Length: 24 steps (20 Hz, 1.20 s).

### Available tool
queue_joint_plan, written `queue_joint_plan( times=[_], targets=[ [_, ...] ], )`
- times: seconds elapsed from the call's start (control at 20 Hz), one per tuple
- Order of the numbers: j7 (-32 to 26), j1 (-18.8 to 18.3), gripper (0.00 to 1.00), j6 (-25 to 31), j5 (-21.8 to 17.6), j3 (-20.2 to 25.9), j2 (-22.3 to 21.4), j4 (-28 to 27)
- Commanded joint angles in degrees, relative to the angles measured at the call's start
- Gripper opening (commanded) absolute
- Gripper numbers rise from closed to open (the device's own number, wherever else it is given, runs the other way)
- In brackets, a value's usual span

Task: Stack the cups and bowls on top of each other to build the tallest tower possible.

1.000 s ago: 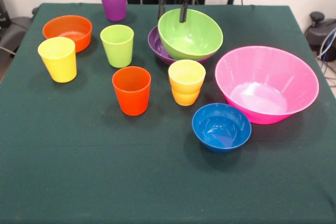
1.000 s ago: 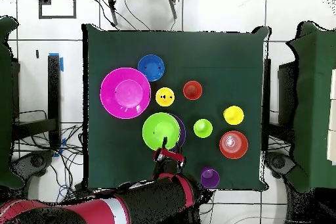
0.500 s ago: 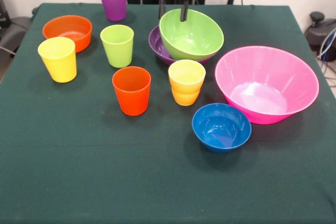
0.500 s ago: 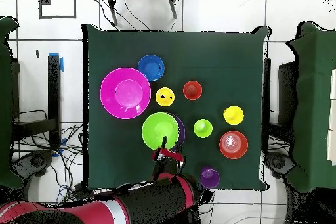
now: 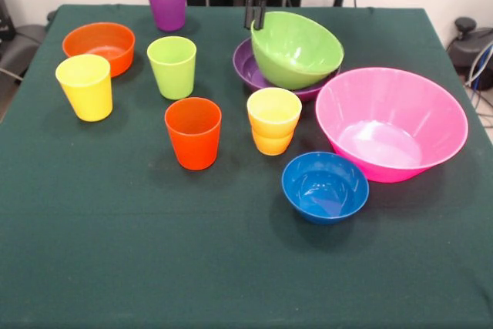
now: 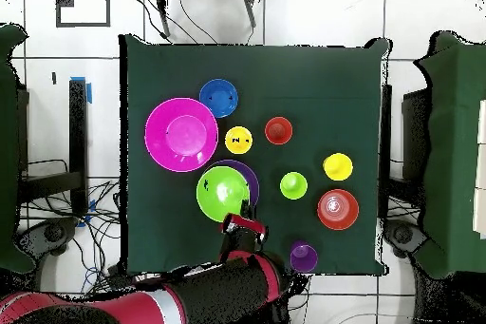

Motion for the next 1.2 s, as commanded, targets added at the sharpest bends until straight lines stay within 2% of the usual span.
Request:
queue_joint_plan(
  times=[0.05, 0.25, 0.6, 0.7, 1.0, 1.2],
  targets=[
    [-2.35, 1.89, 0.00, 6.52, 1.89, 6.44, 1.10, 0.02],
    [-2.48, 2.93, 0.00, 5.93, 4.34, 5.97, 1.82, 0.70],
    [-2.37, 2.78, 0.00, 6.12, 3.25, 5.37, 1.03, 0.58],
    [-3.17, 4.05, 0.00, 6.67, 4.27, 3.36, 0.17, 1.28],
    [-3.00, 7.14, 0.00, 11.23, 2.68, -0.67, -5.11, 3.50],
    [-3.37, 9.37, 0.00, 11.66, 5.60, -2.62, -4.95, 4.38]
  ],
)
